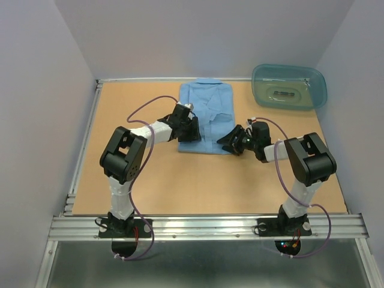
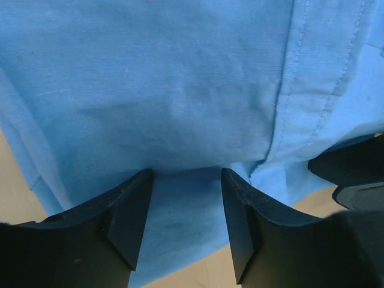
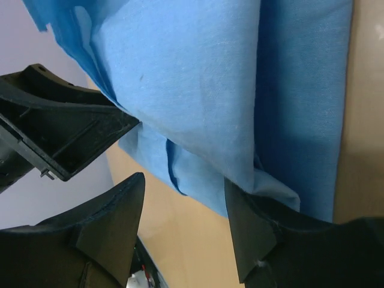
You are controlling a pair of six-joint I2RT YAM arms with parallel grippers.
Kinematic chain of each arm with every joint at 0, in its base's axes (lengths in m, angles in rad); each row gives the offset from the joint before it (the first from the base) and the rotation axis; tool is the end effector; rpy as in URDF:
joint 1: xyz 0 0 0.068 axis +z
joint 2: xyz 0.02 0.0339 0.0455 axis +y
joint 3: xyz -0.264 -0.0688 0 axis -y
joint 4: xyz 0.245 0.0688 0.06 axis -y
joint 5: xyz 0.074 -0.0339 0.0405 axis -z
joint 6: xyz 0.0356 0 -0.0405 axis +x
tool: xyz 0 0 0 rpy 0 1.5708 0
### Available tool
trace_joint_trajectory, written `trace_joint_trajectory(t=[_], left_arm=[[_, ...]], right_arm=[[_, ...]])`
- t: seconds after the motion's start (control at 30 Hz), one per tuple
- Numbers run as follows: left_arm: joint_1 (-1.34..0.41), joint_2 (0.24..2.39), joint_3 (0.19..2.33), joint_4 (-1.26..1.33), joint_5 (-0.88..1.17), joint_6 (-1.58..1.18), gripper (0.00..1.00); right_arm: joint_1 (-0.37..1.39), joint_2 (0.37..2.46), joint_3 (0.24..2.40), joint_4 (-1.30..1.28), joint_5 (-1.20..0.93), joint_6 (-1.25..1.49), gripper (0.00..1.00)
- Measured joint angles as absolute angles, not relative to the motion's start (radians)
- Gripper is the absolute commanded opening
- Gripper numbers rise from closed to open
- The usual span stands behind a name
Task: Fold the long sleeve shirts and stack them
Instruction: Fold the shirt
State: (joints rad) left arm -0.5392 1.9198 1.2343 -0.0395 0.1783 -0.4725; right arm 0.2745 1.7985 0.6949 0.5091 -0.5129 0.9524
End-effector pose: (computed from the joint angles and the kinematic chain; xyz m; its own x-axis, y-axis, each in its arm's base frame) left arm 0.3568 -0.2208 0.1806 -0.7885 -0.0501 -0.6130 0.2924 0.8463 -0.4454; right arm 0.3134 0.1064 0.1201 -0.8238 0.5056 -0.2563 0.0755 0.5460 0.8343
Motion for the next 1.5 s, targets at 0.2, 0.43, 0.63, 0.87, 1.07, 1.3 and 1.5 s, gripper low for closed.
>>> trace_joint_trajectory(t=[0.2, 0.43, 0.63, 0.87, 1.07, 1.3, 1.5], left_arm=[[-0.535, 1.934, 1.216, 0.01, 0.167, -0.476, 0.63], [-0.549, 1.822, 1.144, -0.039, 0.114, -0.458, 0.64], [-0.601, 1.66, 1.134, -0.046, 0.09, -0.443, 0.64], [-0.624, 1.7, 1.133, -0.006, 0.096, -0.44, 0.64], [-0.627, 1.763, 1.09, 0.009, 0.091, -0.427, 0.64], [-0.628, 1.765, 1.032, 0.037, 0.094, -0.427, 0.64], [-0.633, 1.775, 0.999, 0.07, 0.094, -0.427, 0.64]], right_arm=[[0.242, 1.809, 0.654, 0.615, -0.538, 0.955, 0.61], [0.241, 1.697, 0.778, 0.341, -0.509, 0.773, 0.56], [0.241, 1.677, 1.071, 0.196, -0.48, 0.628, 0.31], [0.241, 1.829, 1.282, 0.174, -0.479, 0.588, 0.09], [0.241, 1.975, 1.292, 0.119, -0.491, 0.596, 0.03], [0.244, 2.029, 1.302, 0.104, -0.535, 0.616, 0.03], [0.25, 2.092, 1.378, 0.115, -0.562, 0.646, 0.03]])
